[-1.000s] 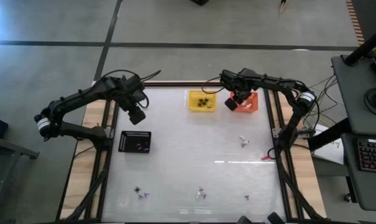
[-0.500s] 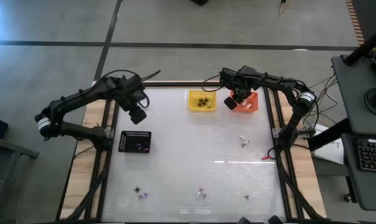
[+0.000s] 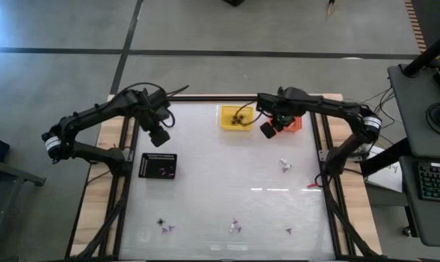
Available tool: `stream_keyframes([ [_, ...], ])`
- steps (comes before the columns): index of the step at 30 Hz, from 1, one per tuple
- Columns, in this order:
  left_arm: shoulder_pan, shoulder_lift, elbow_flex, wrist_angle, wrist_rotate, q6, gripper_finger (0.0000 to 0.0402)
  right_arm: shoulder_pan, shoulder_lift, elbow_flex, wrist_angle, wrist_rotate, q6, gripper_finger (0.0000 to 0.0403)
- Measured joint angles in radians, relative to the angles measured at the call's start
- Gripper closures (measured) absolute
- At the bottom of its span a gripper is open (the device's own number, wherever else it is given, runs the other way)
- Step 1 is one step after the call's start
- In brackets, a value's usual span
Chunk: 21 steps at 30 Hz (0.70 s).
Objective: Sort Halloween decoration
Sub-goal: Put the purple witch hat toy into the black bin
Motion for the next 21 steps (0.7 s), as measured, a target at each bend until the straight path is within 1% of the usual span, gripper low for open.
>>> stream_keyframes([
  [5, 0.000, -0.002, 0.000, -0.030, 0.000, 0.073, 0.0311, 0.106, -0.070, 0.000, -0.076, -0.002, 0.194, 0.0331],
  [9, 0.000, -0.002, 0.000, -0.029, 0.000, 0.127, 0.0311, 0.222, -0.107, -0.003, -0.145, -0.005, 0.380, 0.0331],
  [13, 0.000, -0.002, 0.000, -0.029, 0.000, 0.168, 0.0311, 0.351, -0.138, -0.014, -0.152, -0.037, 0.527, 0.0331],
  [21, 0.000, -0.002, 0.000, -0.028, 0.000, 0.197, 0.0311, 0.567, -0.147, -0.022, -0.150, -0.046, 0.840, 0.0330],
])
